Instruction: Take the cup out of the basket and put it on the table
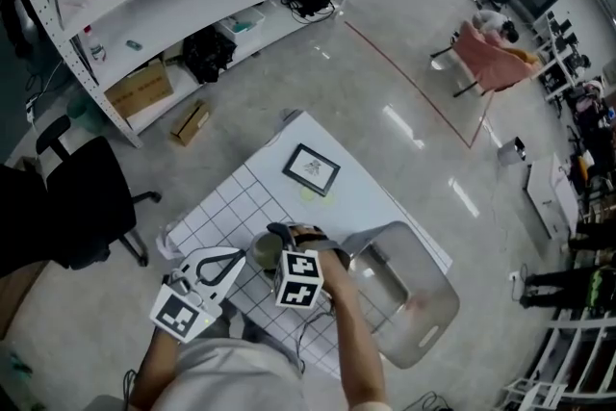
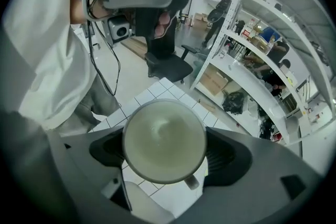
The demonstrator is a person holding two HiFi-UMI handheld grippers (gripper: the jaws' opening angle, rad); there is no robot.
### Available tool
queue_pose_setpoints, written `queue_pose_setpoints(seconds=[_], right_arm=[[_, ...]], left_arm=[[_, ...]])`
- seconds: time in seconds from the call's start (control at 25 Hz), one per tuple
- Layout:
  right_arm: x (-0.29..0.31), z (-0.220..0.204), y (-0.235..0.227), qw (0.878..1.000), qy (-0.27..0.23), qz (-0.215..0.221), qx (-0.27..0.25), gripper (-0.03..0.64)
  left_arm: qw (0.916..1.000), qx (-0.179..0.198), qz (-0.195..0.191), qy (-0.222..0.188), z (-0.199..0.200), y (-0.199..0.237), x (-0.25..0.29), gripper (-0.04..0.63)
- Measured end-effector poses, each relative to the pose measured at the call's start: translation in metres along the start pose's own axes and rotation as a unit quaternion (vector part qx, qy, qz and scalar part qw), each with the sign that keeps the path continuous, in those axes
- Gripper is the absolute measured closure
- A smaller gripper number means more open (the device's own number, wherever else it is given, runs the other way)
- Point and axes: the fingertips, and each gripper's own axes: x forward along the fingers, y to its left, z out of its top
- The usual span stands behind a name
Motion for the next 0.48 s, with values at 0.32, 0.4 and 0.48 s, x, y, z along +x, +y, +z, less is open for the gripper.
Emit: queue_pose_setpoints(seconds=[0.32,0.4,0.48], right_arm=[[0.046,0.003,0.001,1.0,0.016,0.011,-0.013,0.186],[0.054,0.005,0.001,1.0,0.014,0.013,-0.012,0.186],[0.063,0.005,0.0,1.0,0.012,0.012,-0.011,0.186]], left_arm=[[0.9998,-0.011,0.007,0.013,-0.015,0.007,-0.001,0.585],[0.9998,-0.011,0.01,0.015,-0.017,0.01,-0.003,0.584],[0.9997,-0.013,0.013,0.018,-0.021,0.012,-0.004,0.584]])
